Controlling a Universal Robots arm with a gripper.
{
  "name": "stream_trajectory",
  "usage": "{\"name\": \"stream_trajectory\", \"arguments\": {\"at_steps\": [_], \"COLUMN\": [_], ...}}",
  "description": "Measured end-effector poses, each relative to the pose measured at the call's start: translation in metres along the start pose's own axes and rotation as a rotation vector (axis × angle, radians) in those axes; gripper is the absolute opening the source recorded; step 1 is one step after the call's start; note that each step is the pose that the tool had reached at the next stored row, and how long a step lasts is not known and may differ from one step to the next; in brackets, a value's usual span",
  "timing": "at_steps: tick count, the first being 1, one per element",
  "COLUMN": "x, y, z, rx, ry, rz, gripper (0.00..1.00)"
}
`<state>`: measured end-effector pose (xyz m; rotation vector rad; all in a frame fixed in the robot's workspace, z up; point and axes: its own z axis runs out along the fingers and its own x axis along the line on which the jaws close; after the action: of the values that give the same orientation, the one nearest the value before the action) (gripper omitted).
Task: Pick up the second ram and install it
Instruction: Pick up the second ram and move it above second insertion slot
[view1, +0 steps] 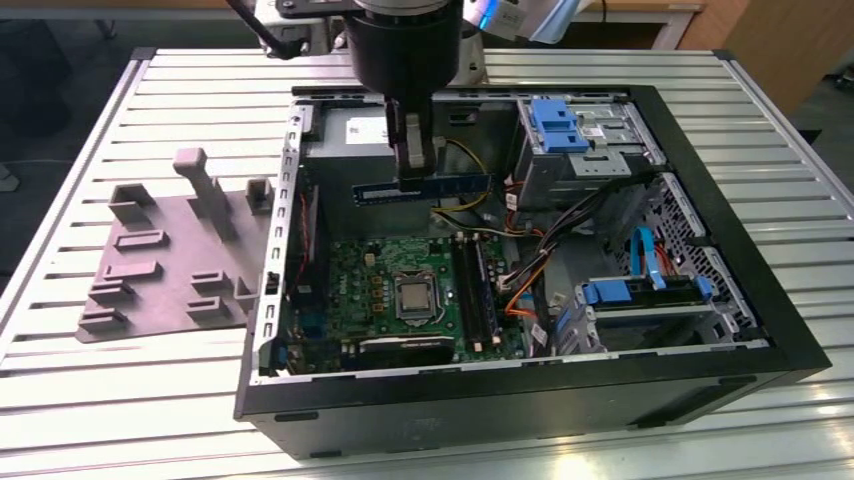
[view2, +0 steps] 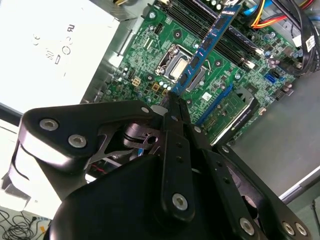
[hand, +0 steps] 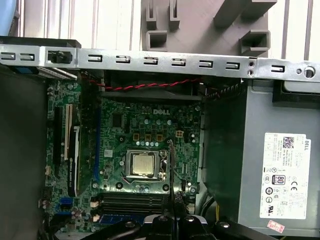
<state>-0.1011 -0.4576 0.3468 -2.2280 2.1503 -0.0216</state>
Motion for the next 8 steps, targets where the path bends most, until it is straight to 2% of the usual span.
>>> {"name": "stream_trajectory", "arguments": {"at_steps": [8], "x": [0.0027], "y": [-0.0009], "z": [0.0076], "rx": [-0.0002], "ry": [0.0003], "rz": [0.005], "gripper": [0.12]}}
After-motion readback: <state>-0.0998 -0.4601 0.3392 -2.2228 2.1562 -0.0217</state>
